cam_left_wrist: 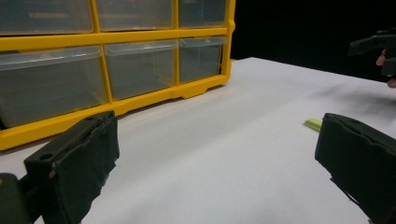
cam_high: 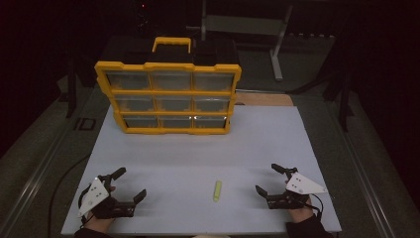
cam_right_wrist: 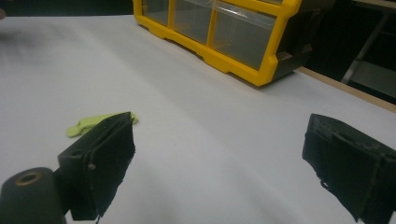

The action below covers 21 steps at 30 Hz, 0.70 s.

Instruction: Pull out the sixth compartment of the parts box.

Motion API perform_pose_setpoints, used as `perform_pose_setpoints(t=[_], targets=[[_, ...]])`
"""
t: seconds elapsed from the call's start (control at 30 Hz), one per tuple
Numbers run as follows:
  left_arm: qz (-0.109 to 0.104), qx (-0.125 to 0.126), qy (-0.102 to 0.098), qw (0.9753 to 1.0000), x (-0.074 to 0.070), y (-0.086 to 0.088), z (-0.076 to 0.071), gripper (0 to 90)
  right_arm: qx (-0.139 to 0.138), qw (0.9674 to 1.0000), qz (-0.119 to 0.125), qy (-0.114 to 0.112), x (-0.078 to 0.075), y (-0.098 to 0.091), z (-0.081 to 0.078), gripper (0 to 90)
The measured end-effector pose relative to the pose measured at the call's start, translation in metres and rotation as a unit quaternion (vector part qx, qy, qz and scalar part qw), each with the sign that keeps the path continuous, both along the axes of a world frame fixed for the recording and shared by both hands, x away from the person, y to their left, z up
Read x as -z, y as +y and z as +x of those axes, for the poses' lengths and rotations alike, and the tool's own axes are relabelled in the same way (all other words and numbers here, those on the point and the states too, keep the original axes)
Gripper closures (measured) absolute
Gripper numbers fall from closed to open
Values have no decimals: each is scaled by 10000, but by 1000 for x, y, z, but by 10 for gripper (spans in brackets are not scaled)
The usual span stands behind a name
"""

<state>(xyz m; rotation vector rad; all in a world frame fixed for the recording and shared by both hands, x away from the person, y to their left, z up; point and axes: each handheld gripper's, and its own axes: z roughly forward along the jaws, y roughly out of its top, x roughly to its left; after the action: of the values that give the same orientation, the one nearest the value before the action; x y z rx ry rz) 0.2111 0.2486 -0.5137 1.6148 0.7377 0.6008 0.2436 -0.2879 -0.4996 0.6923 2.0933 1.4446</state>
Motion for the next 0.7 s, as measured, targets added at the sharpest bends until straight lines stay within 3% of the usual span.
perform_pose_setpoints(t=[0.3, 0.7], targets=[[54, 26, -10, 10000, 0, -2, 0, 6, -61, 10000, 26, 62, 0, 0, 1, 92], [-1, 98, -80, 9999, -2, -5, 0, 6, -62, 9998, -142, -125, -6, 4, -3, 92]])
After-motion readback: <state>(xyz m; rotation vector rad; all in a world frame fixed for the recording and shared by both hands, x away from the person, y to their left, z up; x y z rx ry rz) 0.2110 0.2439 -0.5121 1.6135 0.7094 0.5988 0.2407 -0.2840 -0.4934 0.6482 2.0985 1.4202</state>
